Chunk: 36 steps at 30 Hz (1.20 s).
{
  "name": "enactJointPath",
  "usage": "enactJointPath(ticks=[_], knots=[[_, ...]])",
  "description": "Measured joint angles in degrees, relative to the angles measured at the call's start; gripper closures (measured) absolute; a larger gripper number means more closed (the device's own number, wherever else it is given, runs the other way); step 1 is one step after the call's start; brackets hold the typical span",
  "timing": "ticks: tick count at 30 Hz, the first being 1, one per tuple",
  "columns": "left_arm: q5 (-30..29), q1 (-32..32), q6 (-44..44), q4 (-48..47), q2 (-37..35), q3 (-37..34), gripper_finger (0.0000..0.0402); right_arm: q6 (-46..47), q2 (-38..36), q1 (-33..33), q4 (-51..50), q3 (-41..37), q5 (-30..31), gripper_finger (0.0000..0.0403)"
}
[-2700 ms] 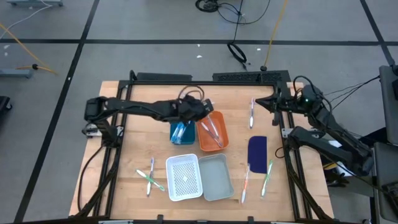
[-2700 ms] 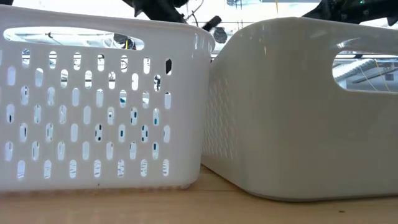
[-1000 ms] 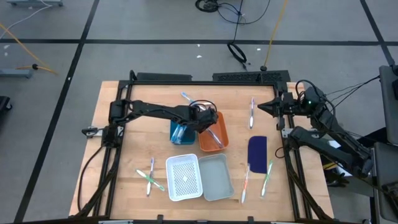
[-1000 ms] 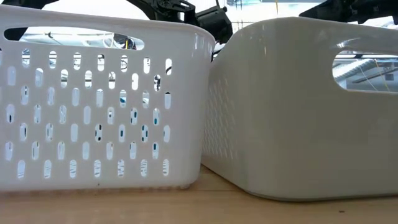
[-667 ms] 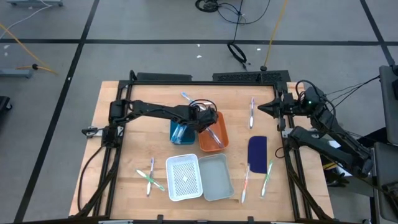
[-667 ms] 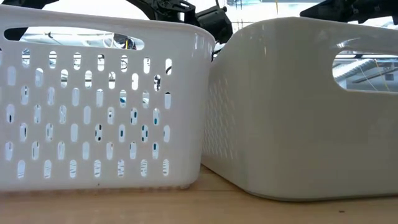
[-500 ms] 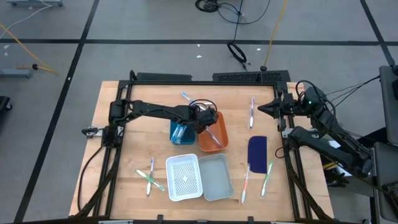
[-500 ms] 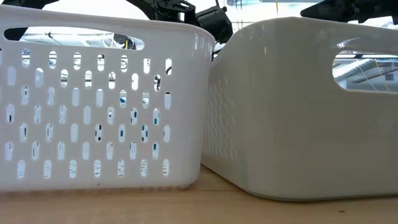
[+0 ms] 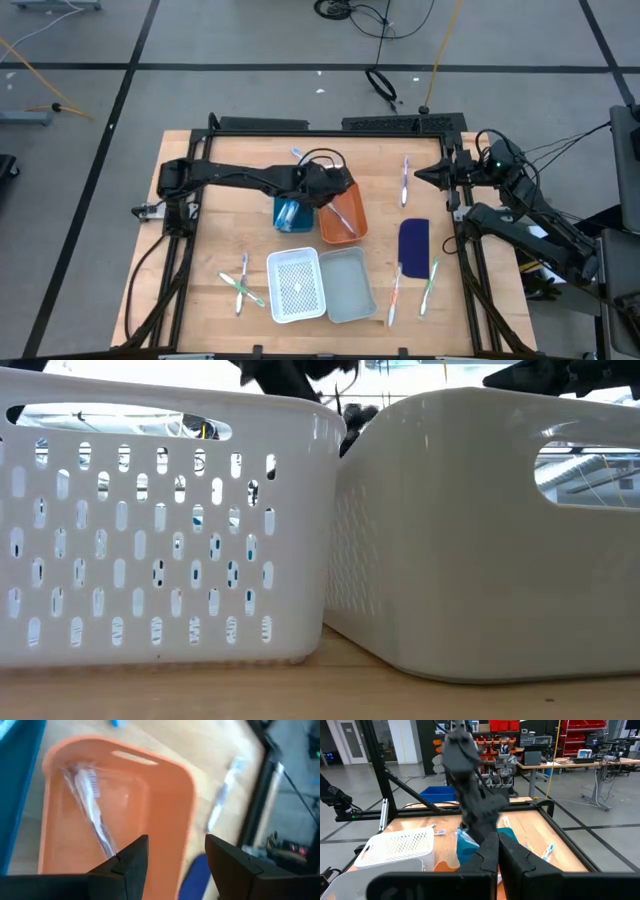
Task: Pick & Place Toothbrushes
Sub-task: Put the violet toothbrush into the orange bin
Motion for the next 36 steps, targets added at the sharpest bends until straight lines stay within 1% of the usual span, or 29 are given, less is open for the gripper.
enactJointPath(ticks=[5, 13, 19, 25, 27, 30, 32, 36], knots=[[-0.1, -3.4, 1.3, -3.7, -4.1, 0.0, 0.0219, 0.0, 0.0, 0.0, 0.0, 0.0, 0.0, 0.0403], [-0.9, -10.1, -2.5, -17.6, -10.2, 0.0, 0.0236, 0.4, 0.1, 0.0, -0.1, 0.0, 0.1, 0.0403], [4.1, -14.7, -3.4, -27.3, -13.1, 0.0, 0.0238, 0.4, 0.1, 0.0, -0.1, 0.0, 0.1, 0.0403], [11.0, -18.8, -10.3, -39.2, -14.2, 0.0, 0.0238, 0.4, 0.1, 0.0, -0.1, 0.0, 0.1, 0.0403], [11.4, -20.4, -13.6, -42.9, -14.1, 0.0, 0.0237, 0.4, 0.1, 0.0, -0.1, 0.0, 0.1, 0.0403], [12.1, -22.1, -14.9, -43.8, -14.2, -1.0, 0.0236, 1.1, 0.1, 0.0, -0.1, 0.0, 0.1, 0.0403], [13.6, -22.8, -15.1, -44.2, -14.1, -2.4, 0.0236, 1.8, 0.1, 0.0, -0.1, 0.0, 0.1, 0.0403], [21.1, -24.1, -15.6, -45.7, -14.1, -7.3, 0.0236, 1.9, 0.1, 0.0, -0.3, 0.0, 0.1, 0.0403]])
